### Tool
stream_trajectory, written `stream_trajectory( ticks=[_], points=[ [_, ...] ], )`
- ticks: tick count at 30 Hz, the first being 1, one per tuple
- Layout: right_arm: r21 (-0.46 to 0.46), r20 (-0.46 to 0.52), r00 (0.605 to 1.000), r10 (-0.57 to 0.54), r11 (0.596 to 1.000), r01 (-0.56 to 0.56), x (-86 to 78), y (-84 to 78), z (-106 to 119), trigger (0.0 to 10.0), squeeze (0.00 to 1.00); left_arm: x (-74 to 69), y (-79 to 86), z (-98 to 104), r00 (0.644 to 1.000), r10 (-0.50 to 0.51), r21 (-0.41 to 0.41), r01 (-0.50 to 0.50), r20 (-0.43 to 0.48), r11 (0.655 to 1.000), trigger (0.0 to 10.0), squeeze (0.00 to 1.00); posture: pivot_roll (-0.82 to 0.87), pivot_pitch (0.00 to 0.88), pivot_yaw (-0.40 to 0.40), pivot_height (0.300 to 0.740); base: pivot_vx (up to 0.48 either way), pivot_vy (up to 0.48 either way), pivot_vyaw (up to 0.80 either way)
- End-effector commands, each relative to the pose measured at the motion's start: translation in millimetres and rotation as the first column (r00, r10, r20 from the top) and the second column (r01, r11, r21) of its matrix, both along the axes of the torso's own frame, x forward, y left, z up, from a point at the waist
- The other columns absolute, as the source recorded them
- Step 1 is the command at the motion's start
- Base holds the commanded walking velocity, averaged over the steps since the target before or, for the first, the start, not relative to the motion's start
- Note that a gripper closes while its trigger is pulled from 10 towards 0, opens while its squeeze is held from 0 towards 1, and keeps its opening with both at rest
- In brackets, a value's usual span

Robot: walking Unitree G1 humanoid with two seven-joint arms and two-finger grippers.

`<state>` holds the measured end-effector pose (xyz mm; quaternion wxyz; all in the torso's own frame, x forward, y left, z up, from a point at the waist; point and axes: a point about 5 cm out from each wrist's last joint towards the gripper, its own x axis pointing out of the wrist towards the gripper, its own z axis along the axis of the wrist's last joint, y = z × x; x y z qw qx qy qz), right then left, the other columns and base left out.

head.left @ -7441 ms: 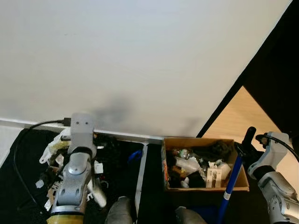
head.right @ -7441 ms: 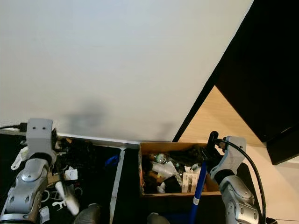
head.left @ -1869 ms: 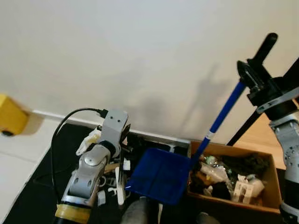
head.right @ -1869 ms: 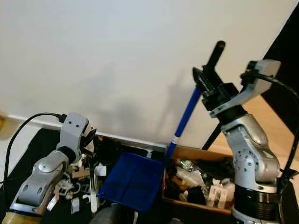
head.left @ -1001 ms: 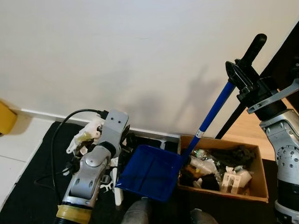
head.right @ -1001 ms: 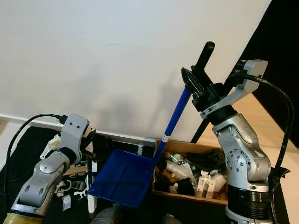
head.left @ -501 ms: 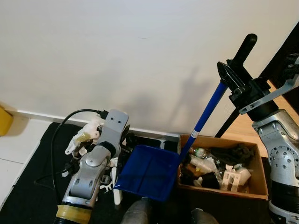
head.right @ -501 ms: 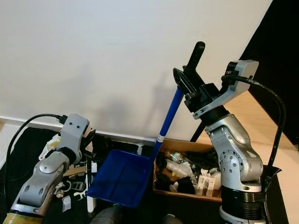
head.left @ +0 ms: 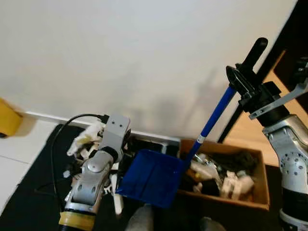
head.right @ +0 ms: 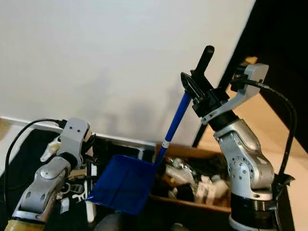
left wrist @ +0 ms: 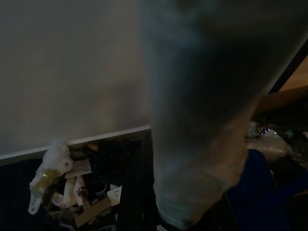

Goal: Sweep floor

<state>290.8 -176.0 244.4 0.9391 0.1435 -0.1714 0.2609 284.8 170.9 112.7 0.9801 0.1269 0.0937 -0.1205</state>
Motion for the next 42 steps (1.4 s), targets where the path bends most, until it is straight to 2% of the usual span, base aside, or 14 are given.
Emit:
stream_trajectory(
  ticks=[1, 9, 16, 22, 24, 26, 27, 32, 42],
  points=[
    [0.028, 0.017, 0.999, 0.048, 0.998, -0.049, -4.3, 7.3, 4, 10.0, 0.0, -2.4, 3.4, -4, 1.0, 0.009, 0.011, -0.009, -0.018, 1.0, 10.0, 0.0, 0.1, 0.166, 0.06, 0.74, 0.0, 0.0, 0.0],
    [0.034, 0.013, 0.999, 0.053, 0.998, -0.053, -3.8, 9.1, 2, 10.0, 0.0, -4.6, 0.8, -5, 1.0, -0.008, 0.014, 0.008, -0.024, 1.0, 10.0, 0.0, 0.1, 0.166, 0.058, 0.74, 0.0, 0.0, 0.0],
    [0.015, 0.006, 1.0, 0.008, 1.0, -0.008, 0.1, 6.5, -3, 10.0, 0.0, -4.6, -0.2, -6, 1.0, -0.017, 0.011, 0.017, -0.023, 1.0, 10.0, 0.0, 0.1, 0.167, 0.06, 0.74, 0.0, 0.0, 0.0],
    [-0.071, 0.003, 0.998, -0.066, 0.995, 0.066, 13.5, 25.3, -21, 10.0, 0.0, -6.0, -1.3, -6, 0.999, -0.032, 0.011, 0.032, -0.027, 0.999, 10.0, 0.0, 0.11, 0.17, 0.061, 0.74, 0.0, 0.0, 0.0],
    [-0.083, 0.012, 0.996, -0.085, 0.993, 0.086, 14.9, 26.2, -21, 10.0, 0.0, -6.8, 0.6, -6, 0.999, -0.029, 0.018, 0.03, -0.03, 0.999, 10.0, 0.0, 0.11, 0.17, 0.06, 0.74, 0.0, 0.0, 0.0],
    [-0.083, 0.014, 0.996, -0.088, 0.993, 0.089, 15.1, 26.1, -21, 10.0, 0.0, -6.9, 1.1, -6, 0.999, -0.028, 0.019, 0.029, -0.03, 0.999, 10.0, 0.0, 0.11, 0.17, 0.06, 0.74, 0.0, 0.0, 0.0],
    [-0.081, 0.035, 0.993, -0.109, 0.99, 0.111, 15.6, 23.0, -17, 10.0, 0.0, -7.3, 9.6, -5, 1.0, -0.013, 0.054, 0.014, -0.028, 0.998, 10.0, 0.0, 0.12, 0.17, 0.058, 0.74, 0.0, 0.0, 0.0],
    [-0.072, 0.072, 0.989, -0.128, 0.989, 0.133, 16.0, 18.6, -10, 10.0, 0.0, -8.5, 17.7, -4, 1.0, 0.001, 0.055, 0.001, -0.03, 0.998, 10.0, 0.0, 0.12, 0.167, 0.061, 0.74, 0.0, 0.0, 0.0],
    [-0.034, 0.086, 0.985, -0.15, 0.988, 0.153, 17.6, 13.3, -6, 10.0, 0.0, -5.3, 8.1, 3, 1.0, 0.0, -0.002, 0.0, 0.002, 1.0, 10.0, 0.0, 0.11, 0.158, 0.064, 0.74, 0.0, 0.0, 0.0]
  ],
)
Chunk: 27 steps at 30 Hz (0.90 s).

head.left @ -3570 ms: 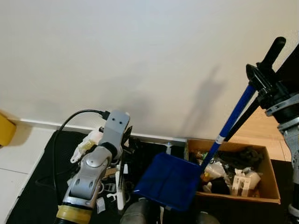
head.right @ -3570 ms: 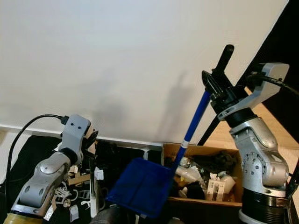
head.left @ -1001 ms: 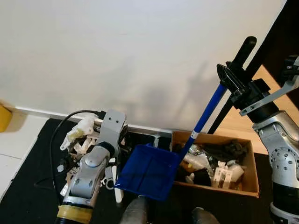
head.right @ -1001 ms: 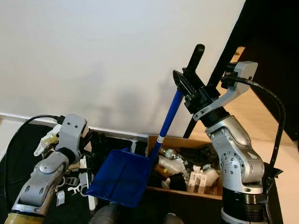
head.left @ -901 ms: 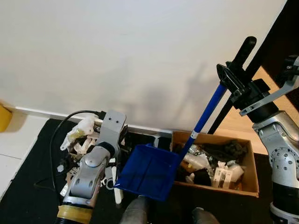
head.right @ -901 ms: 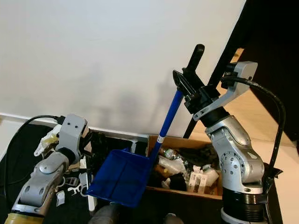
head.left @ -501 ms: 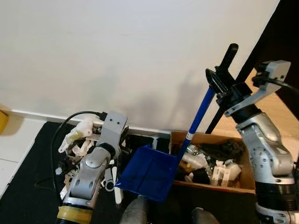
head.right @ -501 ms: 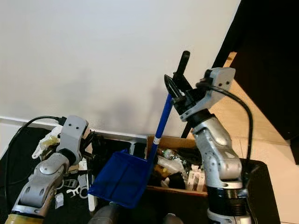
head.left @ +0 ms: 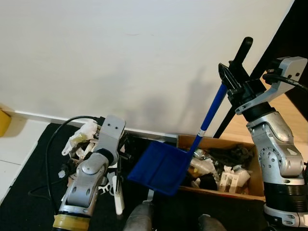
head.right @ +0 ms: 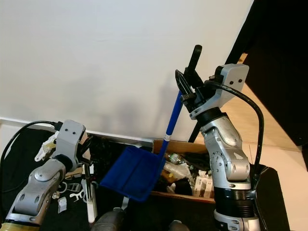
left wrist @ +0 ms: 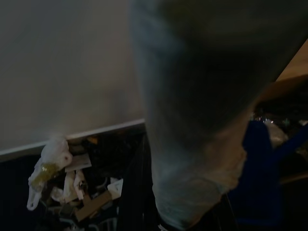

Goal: Sweep floor

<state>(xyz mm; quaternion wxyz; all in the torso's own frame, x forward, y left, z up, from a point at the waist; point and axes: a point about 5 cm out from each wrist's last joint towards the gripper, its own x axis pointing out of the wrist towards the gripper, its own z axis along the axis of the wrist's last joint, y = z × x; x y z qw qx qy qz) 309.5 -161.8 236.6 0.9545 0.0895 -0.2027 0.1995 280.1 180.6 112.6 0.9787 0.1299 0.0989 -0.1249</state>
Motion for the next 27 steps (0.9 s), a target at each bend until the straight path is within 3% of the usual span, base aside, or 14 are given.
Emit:
stream_trajectory(
  ticks=[1, 8, 14, 27],
  points=[
    [0.028, 0.018, 1.0, 0.002, 1.0, -0.002, -1.3, -0.5, 1, 10.0, 0.0, -0.2, -2.1, 3, 1.0, 0.008, -0.008, -0.008, 0.016, 1.0, 10.0, 0.0, 0.12, 0.156, 0.064, 0.74, 0.0, 0.0, 0.0],
    [0.039, 0.012, 1.0, 0.005, 0.999, -0.005, -0.4, 0.0, -1, 10.0, 0.0, 1.0, -1.8, 6, 0.999, 0.016, 0.006, -0.016, 0.037, 1.0, 10.0, 0.0, 0.12, 0.151, 0.063, 0.74, 0.0, 0.0, 0.0],
    [0.067, 0.017, 1.0, 0.008, 0.998, -0.009, 2.1, 3.0, 0, 10.0, 0.0, 0.8, -8.4, 11, 0.998, 0.008, -0.044, -0.005, 0.059, 0.999, 10.0, 0.0, 0.13, 0.146, 0.062, 0.74, 0.0, 0.0, 0.0],
    [0.067, 0.021, 1.0, 0.019, 0.998, -0.021, 3.4, 5.4, 0, 10.0, 0.0, 1.6, -7.6, 15, 0.997, 0.02, -0.048, -0.016, 0.074, 0.999, 10.0, 0.0, 0.13, 0.154, 0.063, 0.74, 0.0, 0.0, 0.0]
  ],
)
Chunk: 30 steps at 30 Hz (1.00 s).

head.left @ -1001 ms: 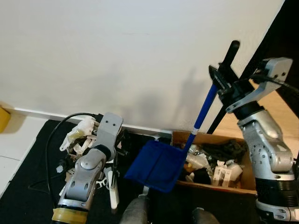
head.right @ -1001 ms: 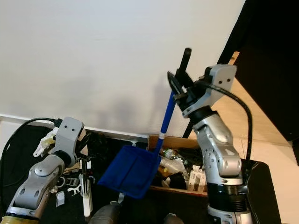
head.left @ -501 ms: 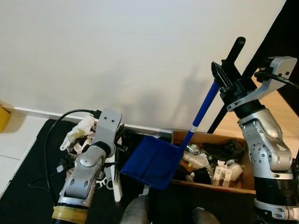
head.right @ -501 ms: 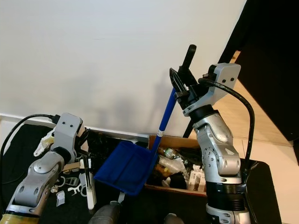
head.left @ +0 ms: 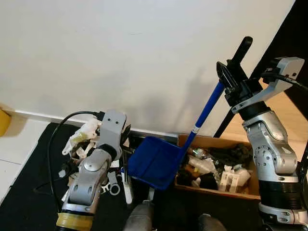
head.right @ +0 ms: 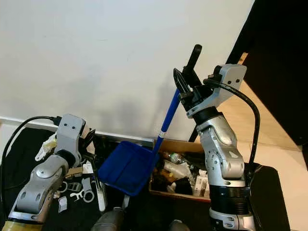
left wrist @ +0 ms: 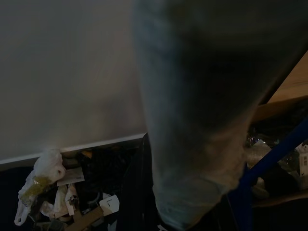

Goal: Sweep floor

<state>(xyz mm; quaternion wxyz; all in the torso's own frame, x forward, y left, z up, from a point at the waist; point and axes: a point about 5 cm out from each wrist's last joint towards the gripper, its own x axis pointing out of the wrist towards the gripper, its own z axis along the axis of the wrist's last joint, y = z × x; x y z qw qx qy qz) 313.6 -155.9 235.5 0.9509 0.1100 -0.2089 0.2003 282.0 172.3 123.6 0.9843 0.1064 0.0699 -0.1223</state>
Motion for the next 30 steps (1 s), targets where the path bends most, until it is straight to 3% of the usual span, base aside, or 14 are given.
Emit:
stream_trajectory(
  ticks=[1, 4, 30],
  points=[
    [0.025, 0.015, 1.0, 0.009, 1.0, -0.01, -0.7, -0.5, 1.1, 10.0, 0.0, -0.3, 0.7, 4.0, 1.0, 0.015, 0.006, -0.015, 0.022, 1.0, 10.0, 0.0, 0.13, 0.154, 0.063, 0.74, 0.0, 0.0, 0.0],
    [0.025, 0.014, 1.0, 0.01, 1.0, -0.01, -0.6, -0.4, 0.9, 10.0, 0.0, 0.1, 0.6, 4.0, 1.0, 0.019, 0.004, -0.019, 0.019, 1.0, 10.0, 0.0, 0.13, 0.154, 0.065, 0.74, 0.0, 0.0, 0.0],
    [0.025, 0.015, 1.0, 0.016, 1.0, -0.016, -0.6, 0.1, 0.4, 10.0, 0.0, 1.6, 3.1, 2.8, 0.999, 0.032, 0.011, -0.032, 0.012, 0.999, 10.0, 0.0, 0.13, 0.155, 0.069, 0.74, 0.0, 0.333, 0.0]
  ],
)
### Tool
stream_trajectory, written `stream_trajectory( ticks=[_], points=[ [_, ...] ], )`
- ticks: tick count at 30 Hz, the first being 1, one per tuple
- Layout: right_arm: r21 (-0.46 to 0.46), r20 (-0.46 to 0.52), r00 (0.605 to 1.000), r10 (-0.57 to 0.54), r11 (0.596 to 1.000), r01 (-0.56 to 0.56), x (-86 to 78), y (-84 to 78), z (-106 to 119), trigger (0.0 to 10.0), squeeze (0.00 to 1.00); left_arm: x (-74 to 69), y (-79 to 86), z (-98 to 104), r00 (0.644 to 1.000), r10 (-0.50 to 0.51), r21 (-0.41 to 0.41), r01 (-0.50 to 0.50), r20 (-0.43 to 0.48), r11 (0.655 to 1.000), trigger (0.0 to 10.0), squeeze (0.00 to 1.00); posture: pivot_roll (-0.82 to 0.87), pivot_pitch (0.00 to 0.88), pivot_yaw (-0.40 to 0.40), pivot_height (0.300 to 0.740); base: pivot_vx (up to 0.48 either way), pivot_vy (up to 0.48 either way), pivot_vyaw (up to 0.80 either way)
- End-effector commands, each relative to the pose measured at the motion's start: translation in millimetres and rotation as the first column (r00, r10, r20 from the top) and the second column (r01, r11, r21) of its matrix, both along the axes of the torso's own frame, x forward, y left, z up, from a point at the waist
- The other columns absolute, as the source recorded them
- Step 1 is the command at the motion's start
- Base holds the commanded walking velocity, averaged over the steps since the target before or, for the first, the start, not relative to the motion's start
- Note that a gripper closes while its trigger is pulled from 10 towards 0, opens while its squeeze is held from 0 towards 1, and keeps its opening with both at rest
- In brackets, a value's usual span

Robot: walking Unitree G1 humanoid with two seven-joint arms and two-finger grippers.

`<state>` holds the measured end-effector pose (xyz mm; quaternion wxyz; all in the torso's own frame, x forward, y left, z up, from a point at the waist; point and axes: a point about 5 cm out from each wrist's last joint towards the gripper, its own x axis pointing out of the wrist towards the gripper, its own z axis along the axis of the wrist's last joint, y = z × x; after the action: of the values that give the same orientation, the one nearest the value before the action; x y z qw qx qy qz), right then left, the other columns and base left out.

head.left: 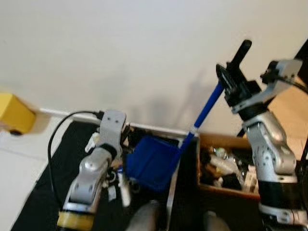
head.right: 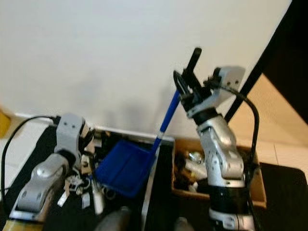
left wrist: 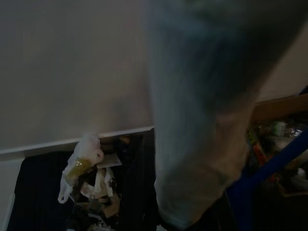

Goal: Sweep floor

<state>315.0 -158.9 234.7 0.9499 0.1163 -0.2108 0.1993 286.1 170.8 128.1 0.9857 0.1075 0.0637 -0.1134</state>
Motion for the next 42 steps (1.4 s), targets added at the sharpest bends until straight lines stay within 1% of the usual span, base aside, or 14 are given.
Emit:
stream_trajectory(
  ticks=[1, 24, 30, 31, 36, 42],
  points=[
    [0.012, 0.014, 1.0, 0.015, 1.0, -0.015, -2.1, 3.1, 1.2, 10.0, 0.0, -2.5, 4.6, -1.6, 1.0, 0.016, 0.01, -0.016, -0.003, 1.0, 10.0, 0.0, 0.13, 0.155, 0.069, 0.74, 0.0, 0.315, 0.0],
    [0.013, 0.015, 1.0, 0.02, 1.0, -0.02, -2.7, 3.3, 1.1, 10.0, 0.0, -2.4, 3.8, -2.5, 1.0, 0.015, 0.009, -0.015, -0.007, 1.0, 10.0, 0.0, 0.13, 0.158, 0.071, 0.74, 0.0, 0.302, 0.0],
    [0.014, 0.014, 1.0, 0.02, 1.0, -0.02, -2.6, 3.3, 1.0, 10.0, 0.0, -1.9, 3.5, -1.1, 1.0, 0.007, 0.018, -0.007, 0.008, 1.0, 10.0, 0.0, 0.13, 0.158, 0.071, 0.74, 0.0, 0.0, 0.0],
    [0.014, 0.014, 1.0, 0.02, 1.0, -0.02, -2.6, 3.4, 0.9, 10.0, 0.0, -1.6, 3.0, 0.5, 1.0, -0.003, 0.024, 0.002, 0.022, 1.0, 10.0, 0.0, 0.13, 0.158, 0.071, 0.74, 0.27, -0.296, 0.0],
    [0.014, 0.014, 1.0, 0.021, 1.0, -0.021, -2.5, 3.6, 0.8, 10.0, 0.0, -1.5, 2.5, 0.8, 1.0, -0.007, 0.031, 0.006, 0.025, 1.0, 10.0, 0.0, 0.13, 0.157, 0.072, 0.74, 0.264, -0.358, 0.0],
    [0.014, 0.014, 1.0, 0.023, 1.0, -0.023, -2.6, 3.8, 0.8, 10.0, 0.0, -1.6, 2.2, 0.5, 1.0, -0.009, 0.035, 0.008, 0.021, 0.999, 10.0, 0.0, 0.13, 0.157, 0.071, 0.74, 0.0, -0.417, 0.0]
  ],
)
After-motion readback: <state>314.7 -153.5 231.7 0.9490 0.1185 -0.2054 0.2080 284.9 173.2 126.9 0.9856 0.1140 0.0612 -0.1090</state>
